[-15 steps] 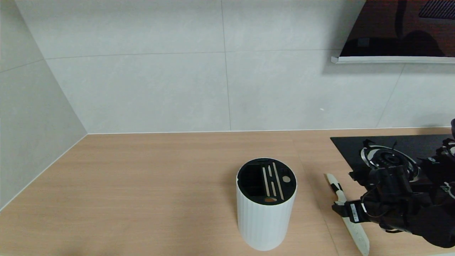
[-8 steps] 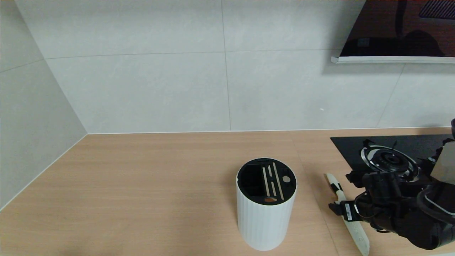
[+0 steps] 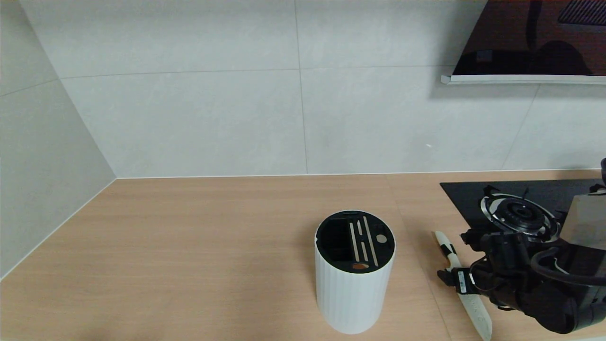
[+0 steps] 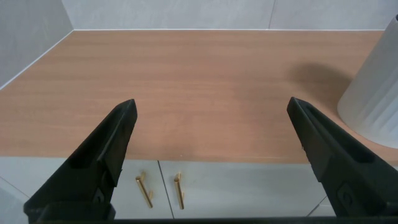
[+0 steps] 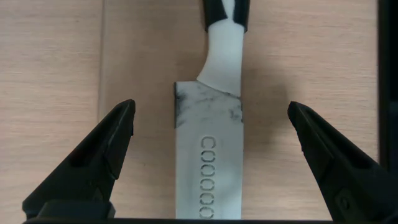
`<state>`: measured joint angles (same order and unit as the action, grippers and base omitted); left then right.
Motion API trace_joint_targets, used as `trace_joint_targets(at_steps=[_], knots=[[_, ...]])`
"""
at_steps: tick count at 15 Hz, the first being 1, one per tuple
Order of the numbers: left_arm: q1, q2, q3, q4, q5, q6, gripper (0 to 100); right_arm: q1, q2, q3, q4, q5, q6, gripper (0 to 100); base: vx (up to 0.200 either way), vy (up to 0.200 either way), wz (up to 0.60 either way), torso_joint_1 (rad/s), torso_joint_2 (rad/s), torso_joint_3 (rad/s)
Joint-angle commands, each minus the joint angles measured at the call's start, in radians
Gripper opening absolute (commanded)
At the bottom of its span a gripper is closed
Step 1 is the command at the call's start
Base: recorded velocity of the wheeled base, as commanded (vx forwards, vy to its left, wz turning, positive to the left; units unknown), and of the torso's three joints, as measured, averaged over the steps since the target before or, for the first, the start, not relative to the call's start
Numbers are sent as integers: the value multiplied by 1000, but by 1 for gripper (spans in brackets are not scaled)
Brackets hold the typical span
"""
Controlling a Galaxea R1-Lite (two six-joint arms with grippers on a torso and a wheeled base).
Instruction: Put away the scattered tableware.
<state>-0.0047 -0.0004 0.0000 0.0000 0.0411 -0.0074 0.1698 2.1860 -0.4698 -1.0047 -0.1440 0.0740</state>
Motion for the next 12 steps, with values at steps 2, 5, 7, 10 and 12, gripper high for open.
trace_joint_targets(at_steps=[2,5,7,10,12], knots=[[0,0,0,0,0,0,100,-3,5,0,0,0,0,100,0,0,0,0,0,0],[0,0,0,0,0,0,100,-3,17,0,-5,0,0,100,0,0,0,0,0,0],[0,0,0,0,0,0,100,-10,25,0,-5,0,0,100,0,0,0,0,0,0],[0,0,0,0,0,0,100,-16,26,0,-5,0,0,100,0,0,0,0,0,0],[0,0,0,0,0,0,100,-16,28,0,-5,0,0,0,0,0,0,0,0,0]])
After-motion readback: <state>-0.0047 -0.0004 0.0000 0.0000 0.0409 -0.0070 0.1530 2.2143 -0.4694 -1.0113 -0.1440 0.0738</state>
